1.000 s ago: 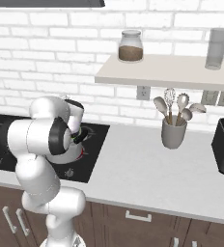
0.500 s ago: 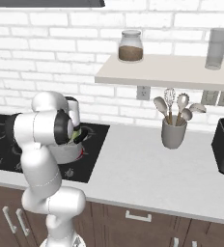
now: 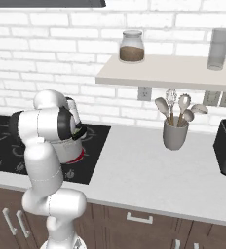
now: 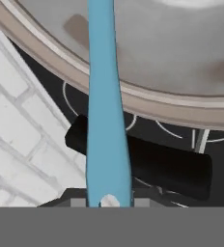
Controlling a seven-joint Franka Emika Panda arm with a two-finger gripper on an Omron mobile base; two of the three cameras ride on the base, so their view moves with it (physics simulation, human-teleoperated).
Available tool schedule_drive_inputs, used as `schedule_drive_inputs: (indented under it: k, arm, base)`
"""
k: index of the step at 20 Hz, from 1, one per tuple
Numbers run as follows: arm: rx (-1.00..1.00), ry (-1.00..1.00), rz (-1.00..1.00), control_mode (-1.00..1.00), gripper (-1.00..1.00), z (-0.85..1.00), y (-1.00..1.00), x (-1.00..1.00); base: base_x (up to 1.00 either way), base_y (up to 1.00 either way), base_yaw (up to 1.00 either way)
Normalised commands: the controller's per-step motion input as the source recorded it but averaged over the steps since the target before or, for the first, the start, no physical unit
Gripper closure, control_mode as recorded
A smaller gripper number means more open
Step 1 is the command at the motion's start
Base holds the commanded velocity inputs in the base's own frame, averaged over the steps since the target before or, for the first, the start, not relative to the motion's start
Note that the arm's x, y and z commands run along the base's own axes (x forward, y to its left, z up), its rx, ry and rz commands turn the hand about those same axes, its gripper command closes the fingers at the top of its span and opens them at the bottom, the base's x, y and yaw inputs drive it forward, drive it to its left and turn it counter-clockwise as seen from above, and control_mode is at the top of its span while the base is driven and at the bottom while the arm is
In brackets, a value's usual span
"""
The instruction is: Put the corn and squash in the pot. Retrieve the spatula and lightly stir the vegetables in the pot.
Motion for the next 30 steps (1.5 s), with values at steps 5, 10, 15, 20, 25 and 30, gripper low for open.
schedule_drive_inputs:
  k: [5,10,15,20,25,30]
  arm:
    - [0.0,0.0,0.08,-1.0,1.0,-0.17,-0.12,-0.16]
    - [0.0,0.0,0.06,-1.0,1.0,0.0,-0.03,-0.23]
    - [0.0,0.0,0.04,-1.0,1.0,0.07,-0.07,-0.2]
    - [0.0,0.0,0.03,-1.0,1.0,0.0,-0.15,-0.16]
    - [0.0,0.0,0.0,-1.0,1.0,0.0,-0.06,-0.24]
    - [0.0,0.01,0.0,-1.0,1.0,0.01,-0.01,-0.04]
  base:
    - [0.0,0.0,0.0]
    - [0.0,0.0,0.0]
    - [0.0,0.0,0.0]
    - [0.0,0.0,0.0]
    - [0.0,0.0,0.0]
    - [0.0,0.0,0.0]
